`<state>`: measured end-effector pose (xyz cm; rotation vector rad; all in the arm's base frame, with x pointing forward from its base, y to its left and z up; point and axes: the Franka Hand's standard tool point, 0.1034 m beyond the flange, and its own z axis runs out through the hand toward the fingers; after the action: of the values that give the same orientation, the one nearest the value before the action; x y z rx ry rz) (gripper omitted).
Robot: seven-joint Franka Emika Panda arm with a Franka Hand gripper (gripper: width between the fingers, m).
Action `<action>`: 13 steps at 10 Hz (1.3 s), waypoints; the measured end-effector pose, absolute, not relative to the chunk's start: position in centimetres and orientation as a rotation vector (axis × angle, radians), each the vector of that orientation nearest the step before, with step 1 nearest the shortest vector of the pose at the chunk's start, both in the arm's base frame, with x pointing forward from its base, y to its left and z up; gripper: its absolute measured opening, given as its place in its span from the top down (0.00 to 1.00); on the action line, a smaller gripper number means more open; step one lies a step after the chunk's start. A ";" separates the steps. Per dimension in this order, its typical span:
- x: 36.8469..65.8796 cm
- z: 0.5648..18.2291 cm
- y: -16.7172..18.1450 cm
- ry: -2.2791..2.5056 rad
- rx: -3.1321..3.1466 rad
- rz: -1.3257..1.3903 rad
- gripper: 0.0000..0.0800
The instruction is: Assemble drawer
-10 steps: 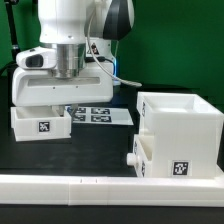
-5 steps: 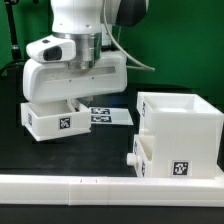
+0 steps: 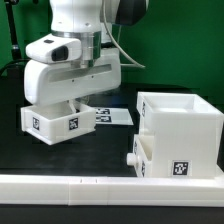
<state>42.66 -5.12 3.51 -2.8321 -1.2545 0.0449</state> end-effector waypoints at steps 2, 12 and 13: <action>44.3 4.1 -5.6 -1.543 -2.684 0.052 0.95; 48.7 5.6 -6.6 -2.046 -2.327 0.046 0.95; 49.4 5.8 -6.6 -2.070 -2.314 0.042 0.95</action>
Offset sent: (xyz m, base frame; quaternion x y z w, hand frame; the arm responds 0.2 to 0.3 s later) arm 0.0402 -0.0050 0.0220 0.0196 -0.0118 -0.2786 0.9601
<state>49.39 -6.60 5.84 -2.3140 -2.0698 0.0417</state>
